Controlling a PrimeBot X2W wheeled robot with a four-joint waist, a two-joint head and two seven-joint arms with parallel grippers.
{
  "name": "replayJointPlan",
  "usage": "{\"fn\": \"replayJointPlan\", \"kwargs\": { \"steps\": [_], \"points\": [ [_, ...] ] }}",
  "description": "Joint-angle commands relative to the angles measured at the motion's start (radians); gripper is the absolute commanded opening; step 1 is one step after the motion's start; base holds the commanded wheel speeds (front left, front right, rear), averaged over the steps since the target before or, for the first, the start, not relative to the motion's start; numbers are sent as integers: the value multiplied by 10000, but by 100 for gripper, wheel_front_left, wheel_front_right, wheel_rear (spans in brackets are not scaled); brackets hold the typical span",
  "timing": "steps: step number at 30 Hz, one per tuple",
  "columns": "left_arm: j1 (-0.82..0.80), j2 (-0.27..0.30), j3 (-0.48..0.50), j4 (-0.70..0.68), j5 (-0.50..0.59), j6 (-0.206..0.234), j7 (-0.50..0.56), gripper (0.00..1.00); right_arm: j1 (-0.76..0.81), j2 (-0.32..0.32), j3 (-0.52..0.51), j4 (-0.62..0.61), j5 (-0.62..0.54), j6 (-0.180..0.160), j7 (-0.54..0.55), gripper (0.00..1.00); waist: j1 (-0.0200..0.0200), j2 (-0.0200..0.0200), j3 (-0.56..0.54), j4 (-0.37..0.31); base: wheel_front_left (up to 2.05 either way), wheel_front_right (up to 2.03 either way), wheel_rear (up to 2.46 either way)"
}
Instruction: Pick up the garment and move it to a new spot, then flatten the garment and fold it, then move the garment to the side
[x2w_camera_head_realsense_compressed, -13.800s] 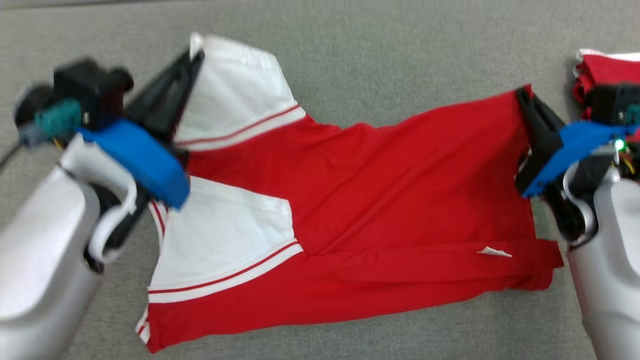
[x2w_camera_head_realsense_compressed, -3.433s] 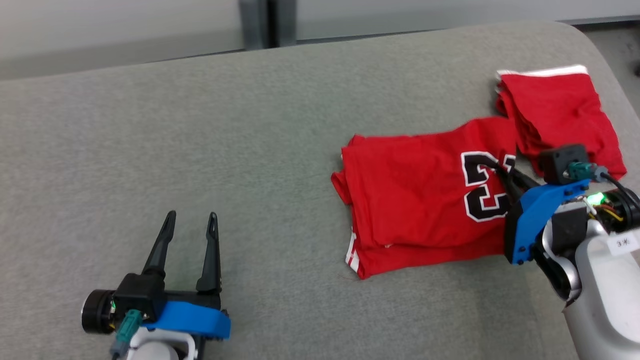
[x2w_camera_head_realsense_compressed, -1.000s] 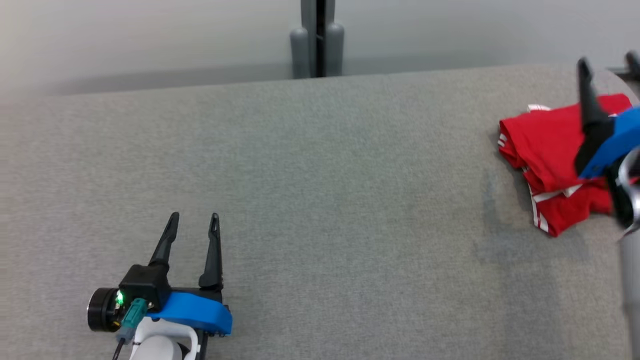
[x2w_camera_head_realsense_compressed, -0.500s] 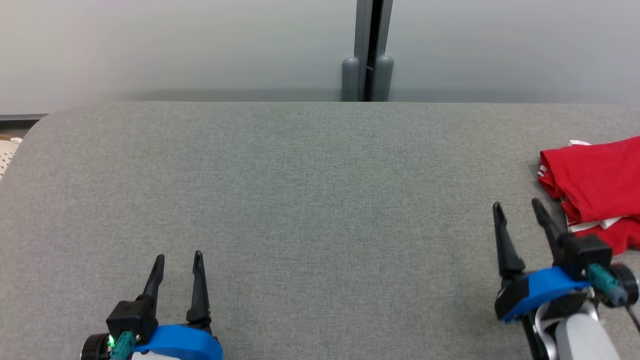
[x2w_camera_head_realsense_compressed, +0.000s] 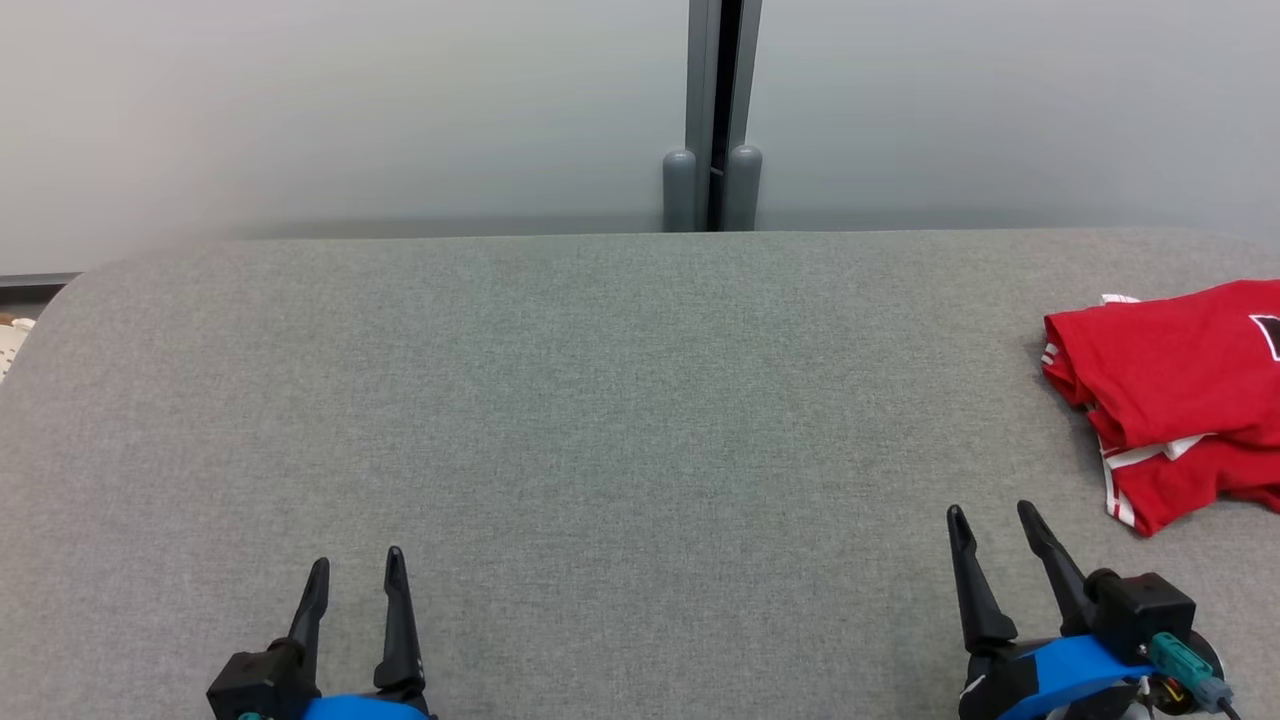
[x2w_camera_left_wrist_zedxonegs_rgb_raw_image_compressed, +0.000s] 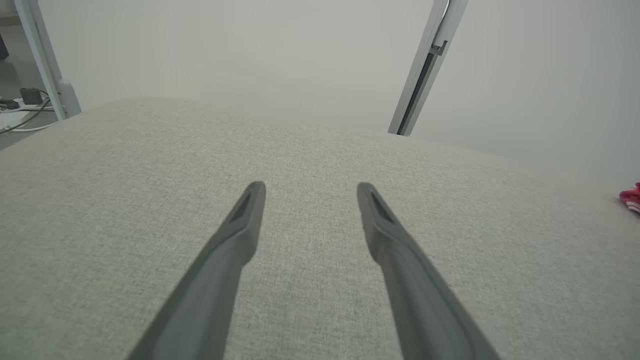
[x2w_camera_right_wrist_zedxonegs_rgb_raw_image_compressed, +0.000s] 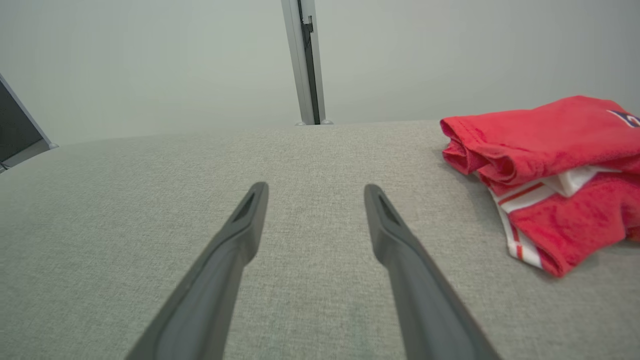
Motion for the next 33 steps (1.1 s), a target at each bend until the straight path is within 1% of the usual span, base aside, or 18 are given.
{"fn": "replayJointPlan", "kwargs": {
  "steps": [1,12,16,17,21,33],
  "points": [
    [91,-15,-20,-94,30,-35,-45,100,-46,-13,31,61,-24,-1,-79,100,2,0,-34,-14,0,0,0],
    [122,-78,-100,-342,247,-143,-46,100,-72,-11,33,121,-28,1,-136,100,2,0,-97,65,0,0,0],
    [135,-100,-129,-237,127,-198,-41,100,-77,-11,55,177,6,-1,-136,100,2,0,-100,82,0,0,0],
    [127,-110,-109,-198,33,-179,3,0,-94,-4,48,203,61,-1,-94,0,2,0,-100,85,0,0,0],
    [85,-163,-170,78,20,-163,65,0,41,25,30,466,89,2,-22,0,2,0,-104,86,0,0,0],
    [-198,-179,242,-22,-2109,-366,669,0,-54,19,-173,232,2445,2,590,0,2,0,-152,106,0,0,0]
  ]
}}
